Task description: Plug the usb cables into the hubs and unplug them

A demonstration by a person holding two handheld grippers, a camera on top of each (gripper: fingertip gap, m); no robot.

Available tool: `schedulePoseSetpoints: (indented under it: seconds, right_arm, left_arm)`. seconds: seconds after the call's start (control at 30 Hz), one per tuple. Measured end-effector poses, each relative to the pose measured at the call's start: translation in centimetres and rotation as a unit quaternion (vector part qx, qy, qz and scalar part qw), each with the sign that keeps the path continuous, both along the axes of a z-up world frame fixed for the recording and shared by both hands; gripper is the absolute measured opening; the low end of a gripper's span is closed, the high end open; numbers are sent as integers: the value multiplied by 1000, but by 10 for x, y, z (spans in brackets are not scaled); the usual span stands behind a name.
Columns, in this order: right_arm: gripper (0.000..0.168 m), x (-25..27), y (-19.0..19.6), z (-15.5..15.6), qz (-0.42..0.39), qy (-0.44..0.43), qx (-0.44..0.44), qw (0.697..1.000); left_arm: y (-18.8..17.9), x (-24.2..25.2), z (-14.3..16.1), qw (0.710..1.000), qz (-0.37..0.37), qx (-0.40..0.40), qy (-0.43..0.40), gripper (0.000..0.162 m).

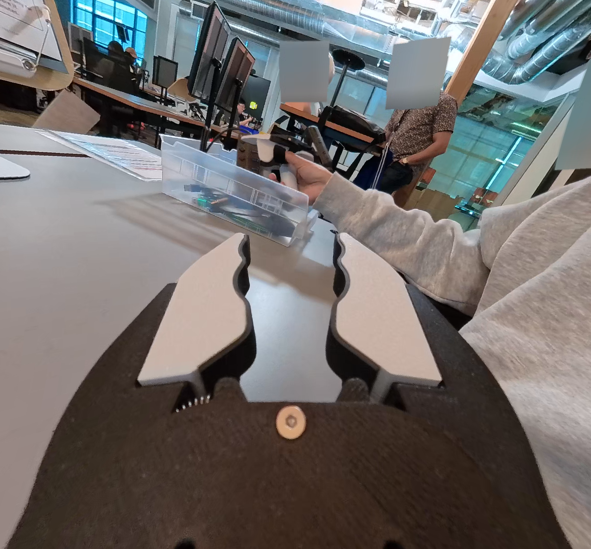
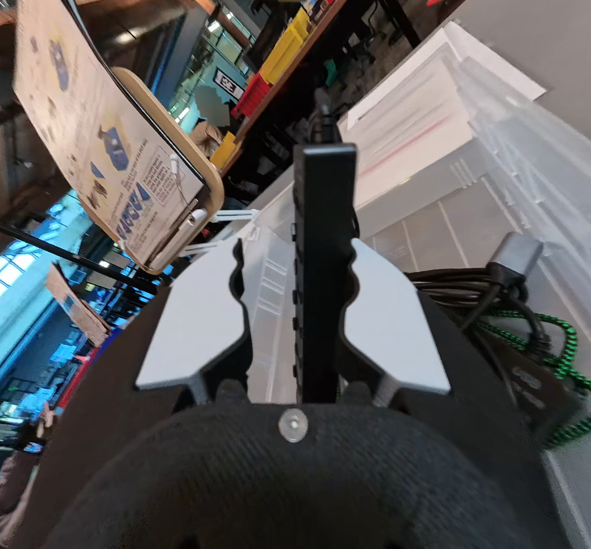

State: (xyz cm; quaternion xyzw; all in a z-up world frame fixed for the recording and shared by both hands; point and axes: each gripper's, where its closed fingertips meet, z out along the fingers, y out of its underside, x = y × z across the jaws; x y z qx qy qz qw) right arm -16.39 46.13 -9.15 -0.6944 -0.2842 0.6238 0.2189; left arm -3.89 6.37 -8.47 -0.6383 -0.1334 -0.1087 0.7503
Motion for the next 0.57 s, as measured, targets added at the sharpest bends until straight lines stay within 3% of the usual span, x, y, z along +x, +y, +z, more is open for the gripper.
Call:
schedulePoseSetpoints:
  seconds: [0.1, 0.23, 0.33, 0.43, 0.57]
  right_arm:
    - [74, 7, 4, 0, 5, -31, 46, 998]
    - [103, 15, -2, -19, 50, -127, 129, 982]
    - [109, 24, -4, -21, 65, -171, 198, 963]
    - [103, 37, -2, -7, 51, -173, 256, 950]
    - [79, 64, -3, 4, 67, -201, 309, 927]
  left_arm:
    - [0, -1, 0, 1000, 0, 1, -7, 51]
    - [0, -1, 0, 1000, 3, 3, -11, 51]
    - [0, -1, 0, 1000, 4, 3, -14, 50]
    - [0, -1, 1, 1000, 4, 5, -17, 50]
    - [-1, -1, 0, 1000, 1, 8, -24, 50]
